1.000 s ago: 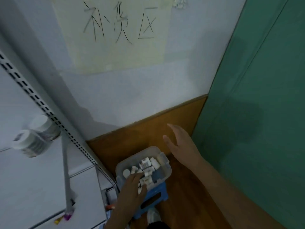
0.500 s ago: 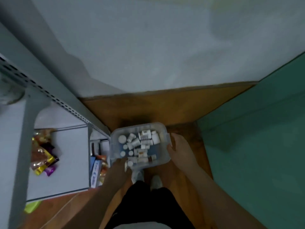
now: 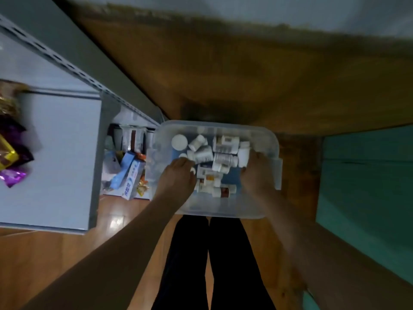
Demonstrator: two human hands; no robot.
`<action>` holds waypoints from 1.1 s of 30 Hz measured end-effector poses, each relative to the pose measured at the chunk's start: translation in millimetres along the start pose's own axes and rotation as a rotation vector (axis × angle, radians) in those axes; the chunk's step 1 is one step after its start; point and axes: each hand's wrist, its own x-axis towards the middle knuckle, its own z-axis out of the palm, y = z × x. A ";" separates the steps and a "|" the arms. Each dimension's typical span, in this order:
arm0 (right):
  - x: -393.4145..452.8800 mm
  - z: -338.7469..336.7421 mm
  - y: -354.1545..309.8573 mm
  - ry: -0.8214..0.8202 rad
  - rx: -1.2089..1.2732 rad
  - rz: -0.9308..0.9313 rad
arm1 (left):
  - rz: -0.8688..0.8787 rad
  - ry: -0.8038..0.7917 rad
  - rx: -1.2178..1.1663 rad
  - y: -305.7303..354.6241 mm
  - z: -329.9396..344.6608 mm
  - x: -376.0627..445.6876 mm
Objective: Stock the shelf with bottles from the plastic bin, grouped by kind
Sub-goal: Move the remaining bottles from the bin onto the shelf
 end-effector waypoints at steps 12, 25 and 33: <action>84.6 89.3 22.4 -0.051 -0.212 0.080 | -0.174 0.100 0.171 -43.0 94.1 71.7; -1.1 33.6 1.8 -0.019 0.220 0.105 | -0.224 0.124 -0.155 -5.1 29.6 13.8; -90.9 -79.9 -37.7 -0.005 0.508 -0.108 | -0.298 0.279 -0.422 54.0 -59.8 -72.3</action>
